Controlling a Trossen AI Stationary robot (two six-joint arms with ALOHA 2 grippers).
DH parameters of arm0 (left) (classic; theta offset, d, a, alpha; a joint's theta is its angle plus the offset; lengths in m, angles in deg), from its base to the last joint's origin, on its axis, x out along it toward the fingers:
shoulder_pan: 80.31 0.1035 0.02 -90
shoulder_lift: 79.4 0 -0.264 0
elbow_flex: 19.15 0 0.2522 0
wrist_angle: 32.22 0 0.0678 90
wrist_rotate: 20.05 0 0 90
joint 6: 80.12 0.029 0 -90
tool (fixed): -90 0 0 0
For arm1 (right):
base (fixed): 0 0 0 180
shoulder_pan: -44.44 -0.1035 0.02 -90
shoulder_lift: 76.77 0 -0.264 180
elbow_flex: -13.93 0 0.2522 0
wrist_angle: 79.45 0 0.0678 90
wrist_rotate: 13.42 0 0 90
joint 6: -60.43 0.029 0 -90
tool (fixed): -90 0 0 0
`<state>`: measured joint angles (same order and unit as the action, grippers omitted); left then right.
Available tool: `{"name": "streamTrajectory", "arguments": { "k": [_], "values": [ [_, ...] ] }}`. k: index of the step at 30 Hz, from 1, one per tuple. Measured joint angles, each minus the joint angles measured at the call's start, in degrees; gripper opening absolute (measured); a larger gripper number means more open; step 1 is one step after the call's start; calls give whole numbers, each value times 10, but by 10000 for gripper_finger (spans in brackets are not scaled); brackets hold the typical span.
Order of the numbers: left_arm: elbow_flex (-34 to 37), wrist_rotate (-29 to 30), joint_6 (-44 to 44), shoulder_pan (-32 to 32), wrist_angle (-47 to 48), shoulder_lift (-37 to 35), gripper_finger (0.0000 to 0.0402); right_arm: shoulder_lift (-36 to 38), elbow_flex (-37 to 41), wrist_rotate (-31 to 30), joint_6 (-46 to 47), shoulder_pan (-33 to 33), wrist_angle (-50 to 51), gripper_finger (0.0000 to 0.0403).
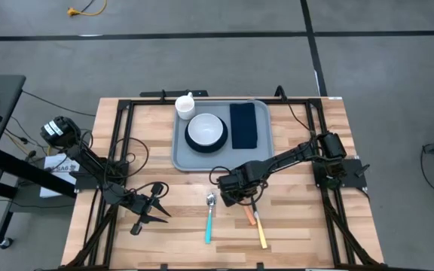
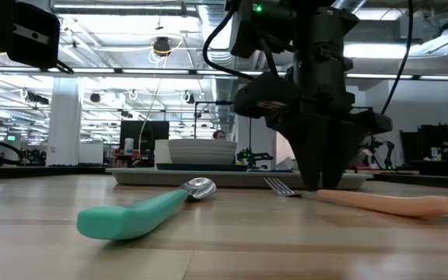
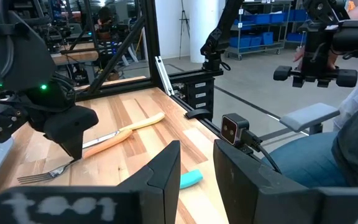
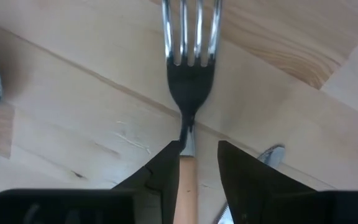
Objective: Set up tray
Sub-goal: Put the orange fork on the blue napkin to the right of the green plate
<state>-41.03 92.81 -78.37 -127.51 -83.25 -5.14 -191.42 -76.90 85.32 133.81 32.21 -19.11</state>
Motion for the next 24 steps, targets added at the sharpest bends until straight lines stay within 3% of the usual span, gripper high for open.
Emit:
{"name": "streamTrajectory", "arguments": {
  "k": [8,24],
  "values": [
    [0,0,0,0,0,0,87,0,0,2,-19,0,-38,103],
    [0,0,0,0,0,0,87,0,5,-4,-19,0,-20,103]
  ]
}}
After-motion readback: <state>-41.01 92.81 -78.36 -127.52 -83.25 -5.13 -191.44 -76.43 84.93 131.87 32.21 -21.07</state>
